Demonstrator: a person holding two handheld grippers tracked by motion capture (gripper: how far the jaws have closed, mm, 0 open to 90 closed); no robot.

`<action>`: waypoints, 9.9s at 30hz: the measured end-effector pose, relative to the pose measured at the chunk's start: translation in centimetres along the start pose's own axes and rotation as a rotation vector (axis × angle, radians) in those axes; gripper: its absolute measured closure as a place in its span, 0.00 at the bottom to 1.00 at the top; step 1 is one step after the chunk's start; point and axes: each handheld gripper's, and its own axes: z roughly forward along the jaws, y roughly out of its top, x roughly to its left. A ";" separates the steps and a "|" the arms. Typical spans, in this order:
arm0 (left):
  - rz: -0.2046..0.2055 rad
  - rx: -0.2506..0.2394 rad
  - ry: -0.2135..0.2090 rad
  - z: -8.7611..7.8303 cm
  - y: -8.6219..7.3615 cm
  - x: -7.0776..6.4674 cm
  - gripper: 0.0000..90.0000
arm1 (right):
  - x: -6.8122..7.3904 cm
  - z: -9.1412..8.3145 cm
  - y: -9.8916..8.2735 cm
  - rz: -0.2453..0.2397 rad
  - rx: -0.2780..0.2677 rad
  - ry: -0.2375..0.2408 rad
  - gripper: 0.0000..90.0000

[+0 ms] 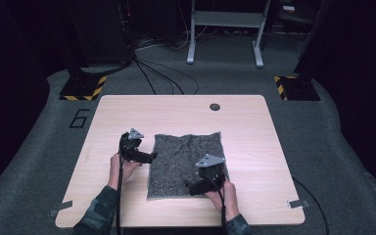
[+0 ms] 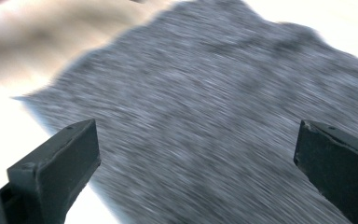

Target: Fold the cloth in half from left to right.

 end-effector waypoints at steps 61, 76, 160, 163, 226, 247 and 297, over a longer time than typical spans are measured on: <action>0.017 0.088 -0.017 7.0 3.6 3.9 0.98 | 11.6 8.5 1.8 -0.228 0.125 0.201 0.96; 0.001 0.055 -0.001 5.8 4.1 4.0 0.98 | 10.3 4.9 2.0 -0.150 -0.006 0.230 0.97; 0.186 0.091 -0.011 11.3 15.0 -7.0 0.98 | 3.0 -4.1 -3.2 0.014 -0.115 -0.019 0.99; 0.191 0.088 -0.020 11.5 15.0 -7.2 0.98 | 2.8 -4.1 -3.4 0.023 -0.103 -0.013 0.98; 0.049 0.196 0.107 11.2 8.9 -0.9 0.19 | -2.8 -2.7 -7.5 0.187 0.112 -0.193 0.34; 0.090 0.231 0.034 9.1 5.9 -2.9 0.17 | -3.0 -2.3 -6.6 0.156 0.114 -0.220 0.35; 0.225 0.167 -0.114 1.6 -0.7 -10.8 0.15 | -6.8 0.2 -3.5 0.132 0.132 -0.195 0.23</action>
